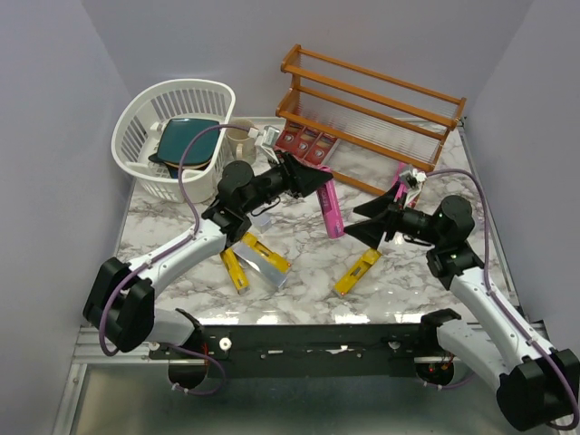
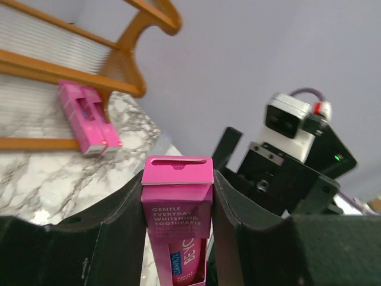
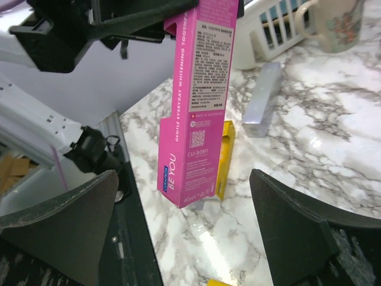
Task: Place and organize the toothpastes onto the shelf
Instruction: Pick up the toothpaste from the center of the board.
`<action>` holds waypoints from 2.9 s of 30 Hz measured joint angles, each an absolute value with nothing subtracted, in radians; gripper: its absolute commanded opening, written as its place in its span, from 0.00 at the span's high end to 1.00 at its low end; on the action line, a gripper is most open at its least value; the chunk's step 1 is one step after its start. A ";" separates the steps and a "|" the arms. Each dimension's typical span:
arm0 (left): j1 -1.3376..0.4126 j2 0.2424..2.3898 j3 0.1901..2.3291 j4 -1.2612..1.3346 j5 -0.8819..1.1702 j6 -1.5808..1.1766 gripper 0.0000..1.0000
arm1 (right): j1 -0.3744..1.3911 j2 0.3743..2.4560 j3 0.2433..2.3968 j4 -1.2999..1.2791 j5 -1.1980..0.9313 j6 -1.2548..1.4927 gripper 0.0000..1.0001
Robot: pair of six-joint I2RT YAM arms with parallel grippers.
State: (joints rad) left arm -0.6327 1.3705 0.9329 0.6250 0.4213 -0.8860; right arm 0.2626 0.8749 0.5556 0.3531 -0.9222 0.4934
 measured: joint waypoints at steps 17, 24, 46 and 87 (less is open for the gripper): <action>-0.633 1.216 0.890 0.190 -0.027 -1.016 0.76 | 0.554 0.746 0.461 0.374 -0.483 0.276 0.00; -0.633 1.184 0.876 0.130 -0.128 -1.106 0.76 | 0.710 0.792 0.449 0.430 -0.320 0.194 0.00; -0.633 1.181 0.937 -0.123 -0.218 -1.206 0.76 | 1.293 1.340 0.506 0.851 0.770 -0.652 0.01; -0.643 1.095 0.942 -0.137 -0.305 -1.126 0.16 | 1.333 1.526 0.597 1.116 1.000 -0.907 0.79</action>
State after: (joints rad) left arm -0.6430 1.0950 0.9424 -0.1368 -0.3050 -1.1255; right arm 1.3334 1.5265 0.5968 1.1156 1.0000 -0.9073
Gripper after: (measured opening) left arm 0.787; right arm 0.472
